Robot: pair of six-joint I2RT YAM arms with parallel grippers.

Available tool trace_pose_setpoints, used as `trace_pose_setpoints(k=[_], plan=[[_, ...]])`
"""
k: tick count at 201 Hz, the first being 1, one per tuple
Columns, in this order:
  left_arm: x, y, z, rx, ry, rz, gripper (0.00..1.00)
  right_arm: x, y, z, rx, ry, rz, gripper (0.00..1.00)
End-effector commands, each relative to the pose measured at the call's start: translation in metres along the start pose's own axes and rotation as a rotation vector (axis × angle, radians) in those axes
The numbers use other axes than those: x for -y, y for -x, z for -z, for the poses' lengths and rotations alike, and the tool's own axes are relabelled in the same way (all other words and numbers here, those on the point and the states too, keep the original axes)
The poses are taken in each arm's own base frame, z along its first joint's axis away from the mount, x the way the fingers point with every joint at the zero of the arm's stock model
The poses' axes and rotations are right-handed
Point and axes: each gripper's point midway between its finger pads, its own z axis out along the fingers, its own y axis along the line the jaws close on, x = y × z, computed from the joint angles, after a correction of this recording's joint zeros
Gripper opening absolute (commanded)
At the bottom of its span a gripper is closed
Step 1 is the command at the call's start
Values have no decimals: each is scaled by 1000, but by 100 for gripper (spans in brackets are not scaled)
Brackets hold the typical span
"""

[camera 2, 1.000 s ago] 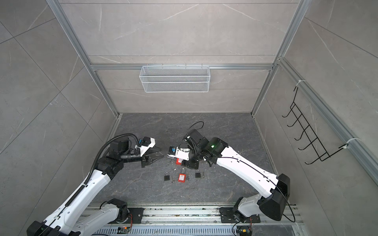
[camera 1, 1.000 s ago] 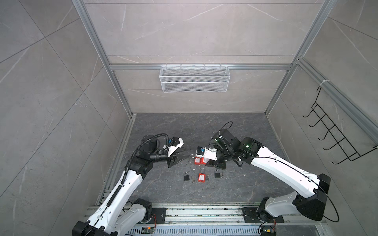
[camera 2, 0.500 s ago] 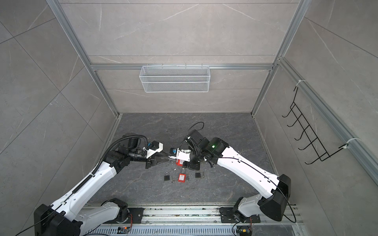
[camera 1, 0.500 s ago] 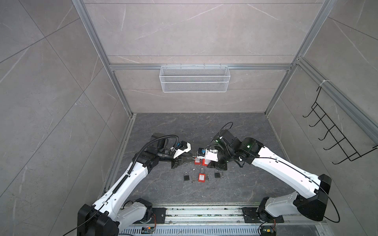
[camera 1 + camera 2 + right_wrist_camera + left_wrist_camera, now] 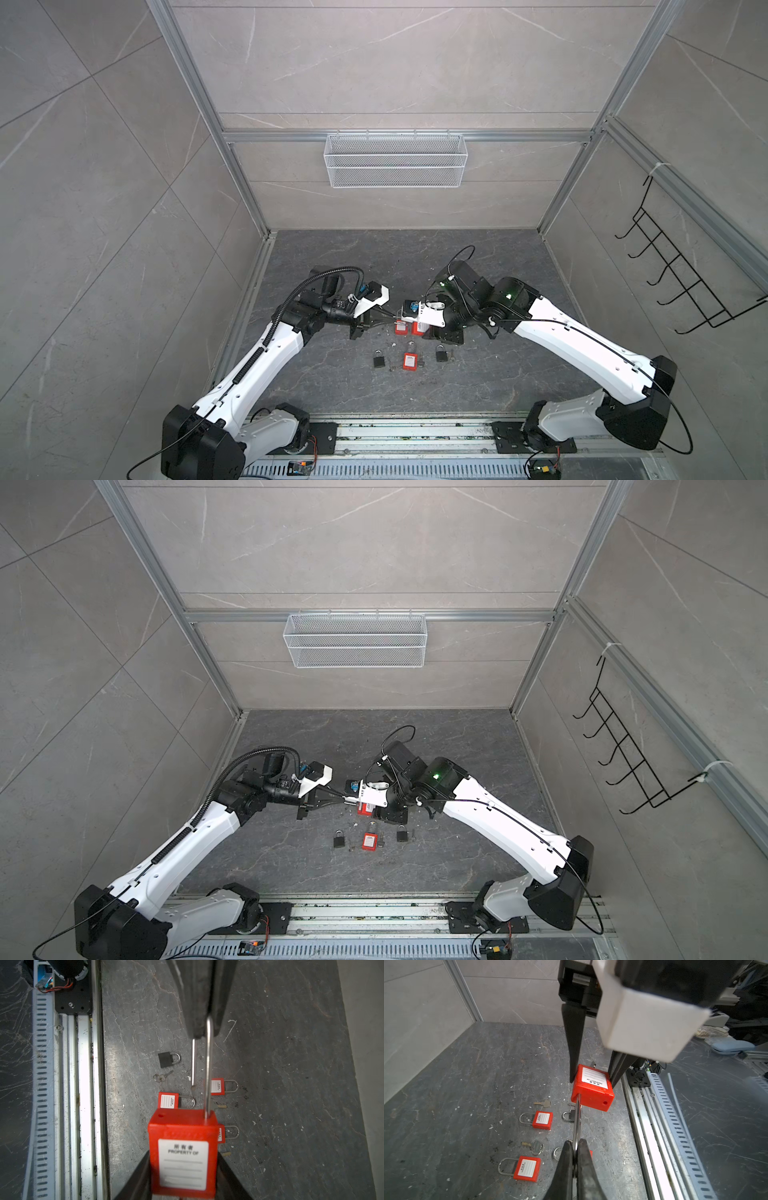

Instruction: Lock with the key

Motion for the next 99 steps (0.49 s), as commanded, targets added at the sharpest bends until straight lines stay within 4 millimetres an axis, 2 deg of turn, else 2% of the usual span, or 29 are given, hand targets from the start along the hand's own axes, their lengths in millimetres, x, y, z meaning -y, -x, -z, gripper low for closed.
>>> trace_pose_setpoints(k=[1, 21, 34, 64, 99], plan=[[11, 18, 0, 59, -58, -29, 0, 12, 13, 21, 42, -76, 30, 68], [16, 21, -6, 73, -62, -52, 0, 3, 13, 29, 69, -51, 35, 77], [17, 23, -9, 80, -54, -67, 0, -1, 5, 30, 49, -50, 27, 79], [20, 25, -12, 101, -50, -87, 0, -1, -24, 27, -51, -86, 19, 75], [27, 27, -16, 106, -72, -100, 0, -11, -21, 29, -18, -21, 1, 67]])
